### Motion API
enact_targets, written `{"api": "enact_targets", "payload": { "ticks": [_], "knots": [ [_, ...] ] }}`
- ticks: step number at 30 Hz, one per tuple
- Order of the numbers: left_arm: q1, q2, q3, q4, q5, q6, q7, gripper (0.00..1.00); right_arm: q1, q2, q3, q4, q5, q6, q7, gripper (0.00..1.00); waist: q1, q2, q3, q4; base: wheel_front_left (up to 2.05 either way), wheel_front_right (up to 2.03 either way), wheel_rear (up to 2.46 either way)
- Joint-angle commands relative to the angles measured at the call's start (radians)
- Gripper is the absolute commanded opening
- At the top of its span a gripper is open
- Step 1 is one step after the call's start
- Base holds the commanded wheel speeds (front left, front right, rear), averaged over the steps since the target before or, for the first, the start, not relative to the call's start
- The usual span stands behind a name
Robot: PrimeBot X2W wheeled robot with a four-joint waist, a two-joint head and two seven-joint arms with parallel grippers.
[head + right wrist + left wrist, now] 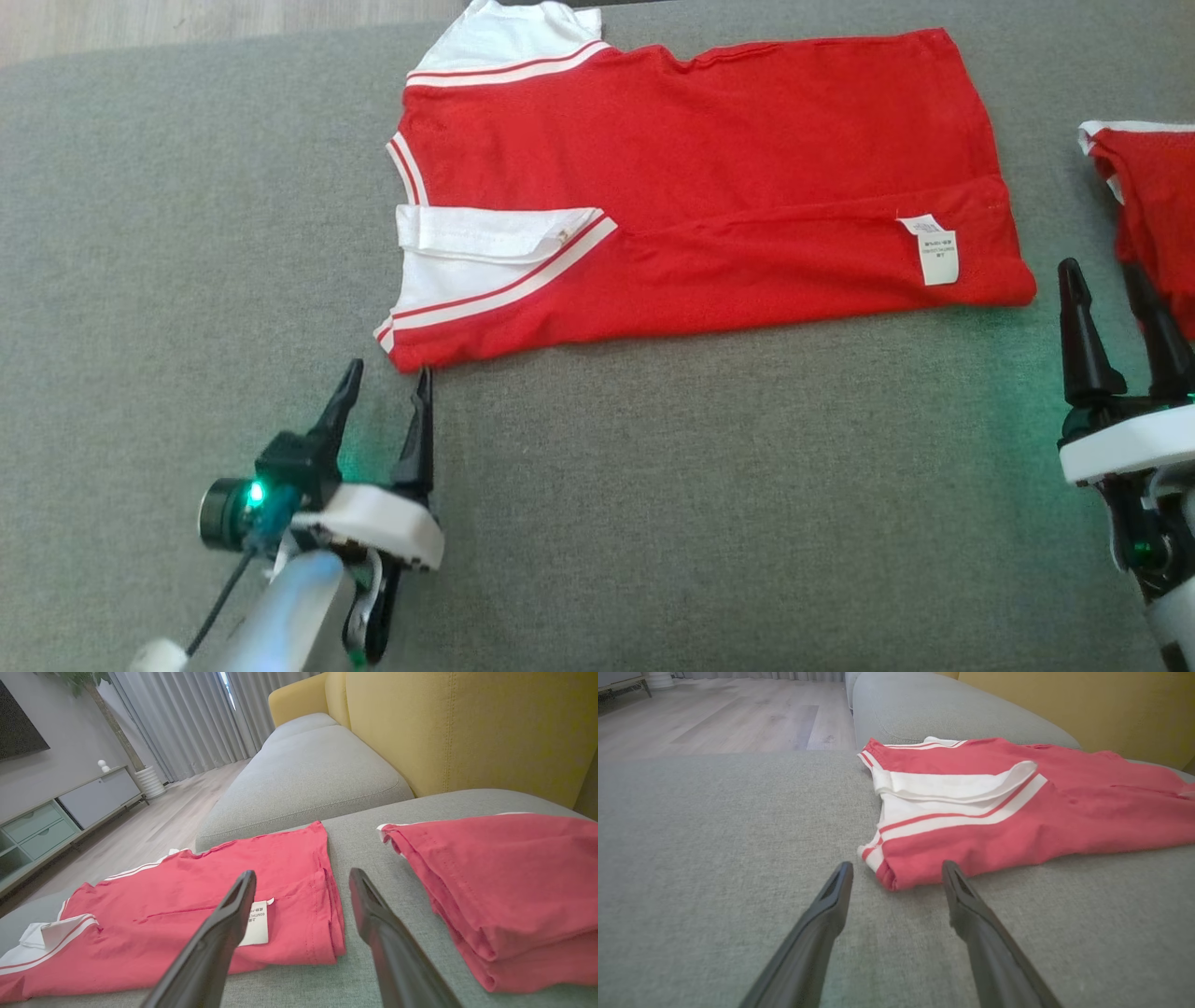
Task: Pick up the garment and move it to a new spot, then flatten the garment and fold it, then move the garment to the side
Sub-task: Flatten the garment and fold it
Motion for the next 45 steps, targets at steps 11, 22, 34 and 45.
{"api": "enact_targets", "payload": {
  "ticks": [11, 22, 34, 45],
  "knots": [
    [-0.139, -0.046, 0.074, 0.188, -0.023, -0.038, -0.006, 0.67, 0.003, -0.021, 0.012, -0.026, -0.015, 0.007, -0.007, 1.0, 0.0001, 0.0, 0.03, -0.007, 0.0, 0.0, 0.0],
    [-0.196, -0.072, 0.074, 0.262, -0.04, -0.1, -0.006, 0.0, -0.039, -0.033, 0.009, 0.023, -0.017, 0.007, 0.088, 1.0, 0.0001, 0.0, 0.055, -0.004, 0.0, 0.0, 0.0],
    [-0.173, -0.077, 0.084, 0.171, -0.002, -0.11, -0.007, 0.0, -0.156, -0.001, -0.004, 0.238, -0.111, 0.007, 0.268, 0.89, 0.0001, 0.0, 0.054, 0.049, 0.0, 0.0, 0.0],
    [-0.152, -0.071, 0.093, 0.104, 0.024, -0.122, -0.007, 0.0, -0.186, -0.018, 0.001, 0.296, -0.094, 0.007, 0.293, 0.0, 0.0001, 0.0, 0.055, 0.068, 0.0, 0.0, 0.0]
  ]
}}
